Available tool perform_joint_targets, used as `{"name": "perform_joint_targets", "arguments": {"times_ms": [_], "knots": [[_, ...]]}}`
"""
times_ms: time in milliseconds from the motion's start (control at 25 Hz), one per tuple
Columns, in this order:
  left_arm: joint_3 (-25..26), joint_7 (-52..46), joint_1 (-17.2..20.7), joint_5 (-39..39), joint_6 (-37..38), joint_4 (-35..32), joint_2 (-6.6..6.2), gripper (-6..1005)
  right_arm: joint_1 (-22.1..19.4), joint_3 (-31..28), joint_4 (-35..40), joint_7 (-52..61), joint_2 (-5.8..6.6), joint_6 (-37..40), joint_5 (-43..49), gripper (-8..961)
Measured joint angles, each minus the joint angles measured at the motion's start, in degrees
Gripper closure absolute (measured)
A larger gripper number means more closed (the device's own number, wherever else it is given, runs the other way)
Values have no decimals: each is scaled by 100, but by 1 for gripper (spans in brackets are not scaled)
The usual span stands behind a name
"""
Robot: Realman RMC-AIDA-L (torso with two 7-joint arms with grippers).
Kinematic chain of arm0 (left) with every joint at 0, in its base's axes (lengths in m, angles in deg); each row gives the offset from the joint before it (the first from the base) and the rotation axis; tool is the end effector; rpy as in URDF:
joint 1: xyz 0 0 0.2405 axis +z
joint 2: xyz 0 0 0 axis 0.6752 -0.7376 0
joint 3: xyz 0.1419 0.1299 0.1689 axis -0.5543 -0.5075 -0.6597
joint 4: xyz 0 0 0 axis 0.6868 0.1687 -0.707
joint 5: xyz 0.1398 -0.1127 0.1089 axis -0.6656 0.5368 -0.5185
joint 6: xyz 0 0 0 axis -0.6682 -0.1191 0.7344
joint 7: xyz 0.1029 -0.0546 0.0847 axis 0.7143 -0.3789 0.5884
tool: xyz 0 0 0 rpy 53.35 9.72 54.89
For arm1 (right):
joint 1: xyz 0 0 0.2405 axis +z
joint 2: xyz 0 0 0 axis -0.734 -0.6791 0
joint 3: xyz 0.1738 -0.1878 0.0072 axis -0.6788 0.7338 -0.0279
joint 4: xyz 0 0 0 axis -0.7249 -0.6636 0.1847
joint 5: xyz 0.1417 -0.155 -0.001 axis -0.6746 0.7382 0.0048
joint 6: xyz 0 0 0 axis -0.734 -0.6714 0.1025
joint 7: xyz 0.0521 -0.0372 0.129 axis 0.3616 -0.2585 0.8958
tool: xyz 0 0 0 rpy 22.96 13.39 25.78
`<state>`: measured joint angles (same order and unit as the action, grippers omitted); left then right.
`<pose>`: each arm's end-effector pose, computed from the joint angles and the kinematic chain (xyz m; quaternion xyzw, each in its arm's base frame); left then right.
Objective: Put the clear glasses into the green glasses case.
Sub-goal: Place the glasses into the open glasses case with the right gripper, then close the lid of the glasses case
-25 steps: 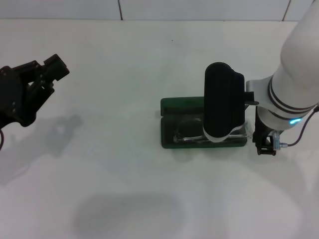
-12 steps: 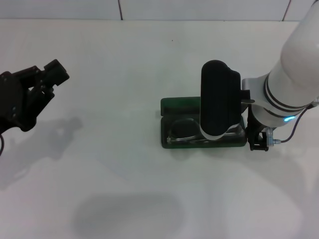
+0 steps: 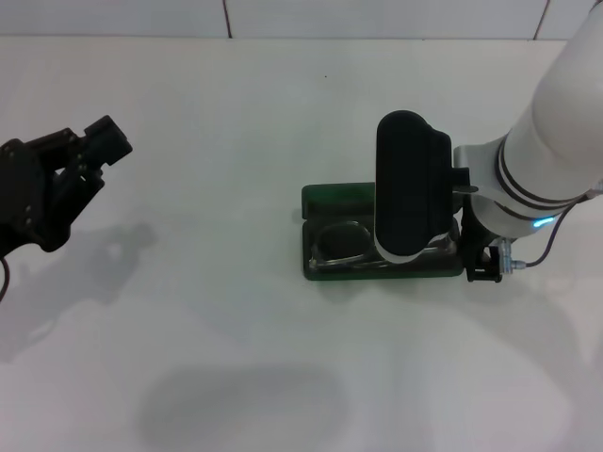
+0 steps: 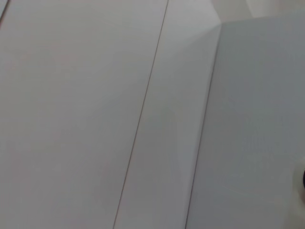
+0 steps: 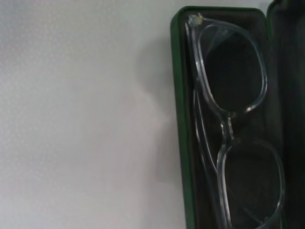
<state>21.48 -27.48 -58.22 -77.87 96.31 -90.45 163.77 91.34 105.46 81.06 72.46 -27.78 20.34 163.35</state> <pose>-0.2832 0.2557 0.0495 -0.8234 -0.1644 -0.5042 0.2017 0.1294 0.3359 -0.0675 -0.9125 -0.0380 -0.3747 0.1599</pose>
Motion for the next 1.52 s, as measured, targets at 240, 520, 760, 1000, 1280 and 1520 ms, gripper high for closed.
{"name": "perform_joint_targets", "arguments": {"times_ms": [240,520,760,1000,1280,1520], "knots": [[0,8,-9,-1,1,10,-9,784,-208,5,563,32,0,362,-6,945],[0,-7,-79,22,8,1,-23,782,-522,-14,1197,40,0,537,7,945],[14,-37,-85,35,22,-36,-29,781,-881,-336,1704,-66,23,533,-49,944],[58,-162,-158,74,29,-65,-87,780,-1427,-1740,2417,-599,24,332,-1119,944],[22,-410,-525,-28,-10,-52,-170,779,-2368,-3708,2051,-1995,3,-657,-3678,944],[13,-641,-1243,-634,-490,6,-32,777,-2962,-5107,75,-4232,45,-942,-7367,942]]}}
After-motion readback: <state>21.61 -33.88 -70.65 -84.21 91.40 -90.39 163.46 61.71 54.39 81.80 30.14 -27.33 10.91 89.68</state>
